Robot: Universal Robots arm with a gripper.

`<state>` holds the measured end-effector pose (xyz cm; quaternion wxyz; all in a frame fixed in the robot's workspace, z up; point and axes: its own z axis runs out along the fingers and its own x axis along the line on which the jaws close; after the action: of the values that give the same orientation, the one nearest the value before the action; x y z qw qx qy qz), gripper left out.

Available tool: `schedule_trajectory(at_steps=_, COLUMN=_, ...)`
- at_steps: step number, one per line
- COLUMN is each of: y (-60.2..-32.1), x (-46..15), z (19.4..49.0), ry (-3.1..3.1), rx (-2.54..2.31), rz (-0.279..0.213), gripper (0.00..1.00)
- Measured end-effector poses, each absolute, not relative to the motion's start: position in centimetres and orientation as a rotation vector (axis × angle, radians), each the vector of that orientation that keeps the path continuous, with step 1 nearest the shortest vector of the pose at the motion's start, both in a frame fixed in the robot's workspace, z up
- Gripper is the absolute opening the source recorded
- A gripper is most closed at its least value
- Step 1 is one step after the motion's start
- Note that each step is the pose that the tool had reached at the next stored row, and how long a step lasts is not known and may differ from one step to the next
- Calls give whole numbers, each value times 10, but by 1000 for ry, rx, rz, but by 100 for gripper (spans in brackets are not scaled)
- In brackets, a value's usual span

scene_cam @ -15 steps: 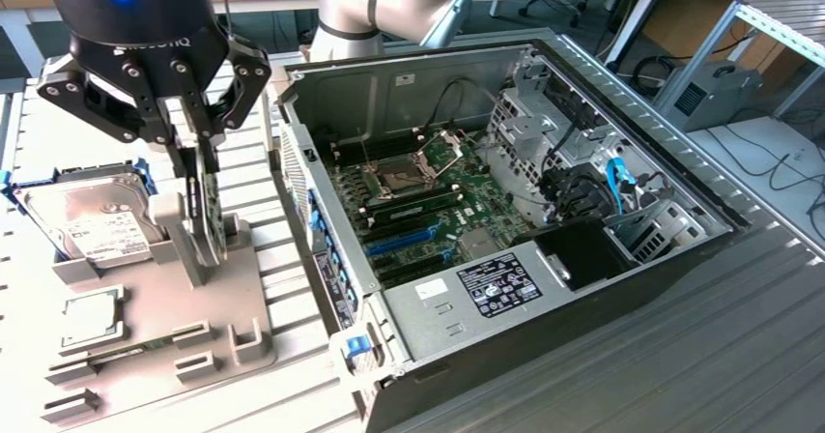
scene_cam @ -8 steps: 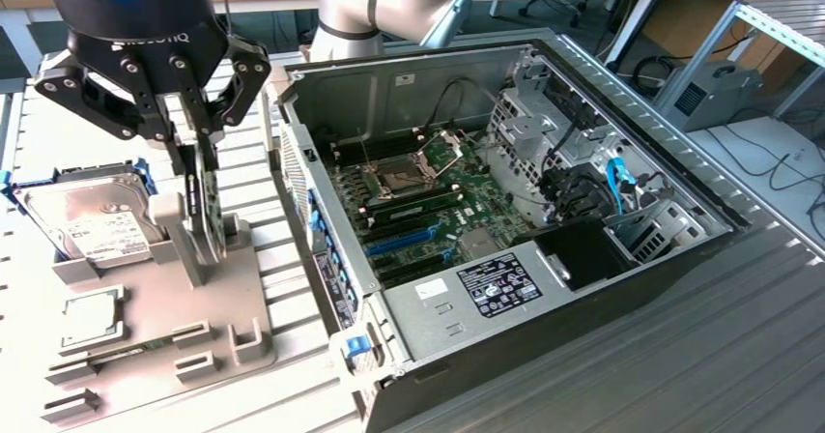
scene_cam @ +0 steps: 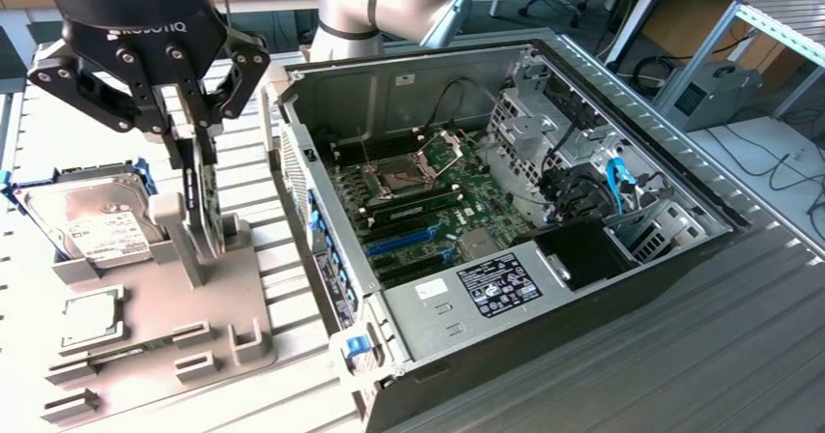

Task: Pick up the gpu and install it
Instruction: 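Pick up the gpu and move the gpu toward the slot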

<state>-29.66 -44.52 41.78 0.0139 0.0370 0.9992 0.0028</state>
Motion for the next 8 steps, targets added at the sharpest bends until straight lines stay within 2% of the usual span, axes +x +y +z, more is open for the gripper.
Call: schedule_trajectory(at_steps=8, y=-445, x=-297, z=429, ry=3112, rx=115, rz=9, gripper=26)
